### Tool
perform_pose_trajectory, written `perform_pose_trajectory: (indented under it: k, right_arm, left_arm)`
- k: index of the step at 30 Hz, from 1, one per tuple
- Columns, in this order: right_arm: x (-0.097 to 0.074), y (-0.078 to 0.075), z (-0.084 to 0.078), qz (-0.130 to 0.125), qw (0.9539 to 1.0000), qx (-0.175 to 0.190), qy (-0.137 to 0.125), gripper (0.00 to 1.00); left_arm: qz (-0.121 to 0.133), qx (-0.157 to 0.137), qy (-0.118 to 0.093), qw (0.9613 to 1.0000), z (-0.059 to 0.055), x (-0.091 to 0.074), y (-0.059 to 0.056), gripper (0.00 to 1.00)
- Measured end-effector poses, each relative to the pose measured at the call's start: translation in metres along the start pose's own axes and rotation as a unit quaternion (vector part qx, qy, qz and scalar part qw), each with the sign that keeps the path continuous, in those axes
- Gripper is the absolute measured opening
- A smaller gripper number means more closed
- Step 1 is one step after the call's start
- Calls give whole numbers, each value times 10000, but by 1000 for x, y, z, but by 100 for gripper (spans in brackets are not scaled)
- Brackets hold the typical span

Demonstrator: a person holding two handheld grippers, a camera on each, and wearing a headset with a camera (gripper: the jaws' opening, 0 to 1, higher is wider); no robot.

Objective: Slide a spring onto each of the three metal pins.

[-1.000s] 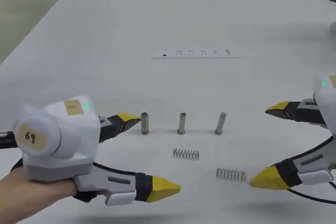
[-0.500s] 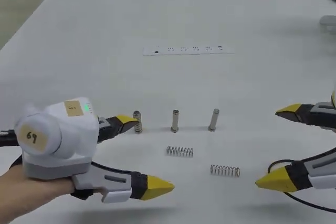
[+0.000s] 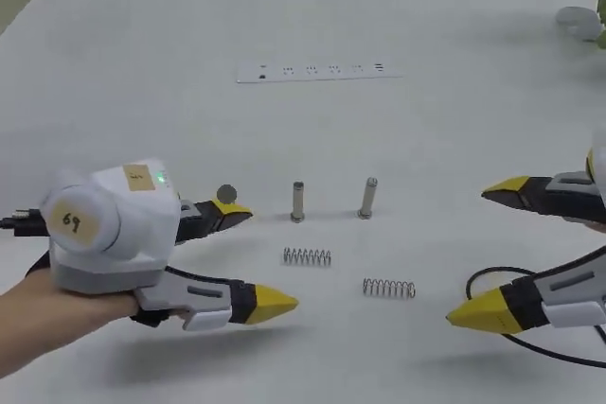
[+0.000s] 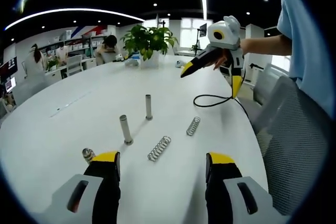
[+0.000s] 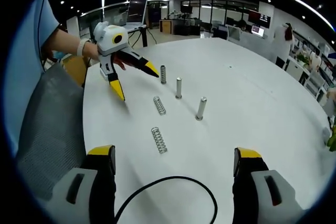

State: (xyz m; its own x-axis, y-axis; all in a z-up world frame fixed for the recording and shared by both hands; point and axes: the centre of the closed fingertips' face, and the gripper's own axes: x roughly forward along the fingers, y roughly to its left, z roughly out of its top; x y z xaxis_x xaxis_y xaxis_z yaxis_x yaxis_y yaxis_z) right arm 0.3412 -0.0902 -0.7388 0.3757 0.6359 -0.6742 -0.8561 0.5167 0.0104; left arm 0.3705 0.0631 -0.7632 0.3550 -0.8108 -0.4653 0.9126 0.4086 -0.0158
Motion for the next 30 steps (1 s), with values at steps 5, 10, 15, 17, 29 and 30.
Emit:
perform_pose_trajectory:
  k: [5, 10, 15, 17, 29, 30]
  right_arm:
    - [-2, 1, -3, -2, 10000, 77, -12, 91]
    - [-3, 2, -7, 11, 9999, 125, -3, 91]
    - [-4, 0, -8, -5, 9999, 168, -8, 91]
    - [-4, 0, -9, 3, 9998, 179, 0, 91]
    - [0, -2, -9, 81, 9998, 208, -4, 90]
    - [0, -2, -9, 91, 9997, 213, -4, 90]
  left_arm:
    - [-52, 42, 66, 10000, -5, 11, 1, 52]
    - [-103, 148, 181, 9997, -12, 19, 2, 43]
    - [-144, 173, 204, 9995, -13, 26, 5, 37]
    - [-155, 131, 235, 9995, -15, 30, 7, 33]
    - [-197, 38, 298, 9994, -19, 37, 12, 19]
    - [-207, 18, 298, 9993, -20, 38, 12, 18]
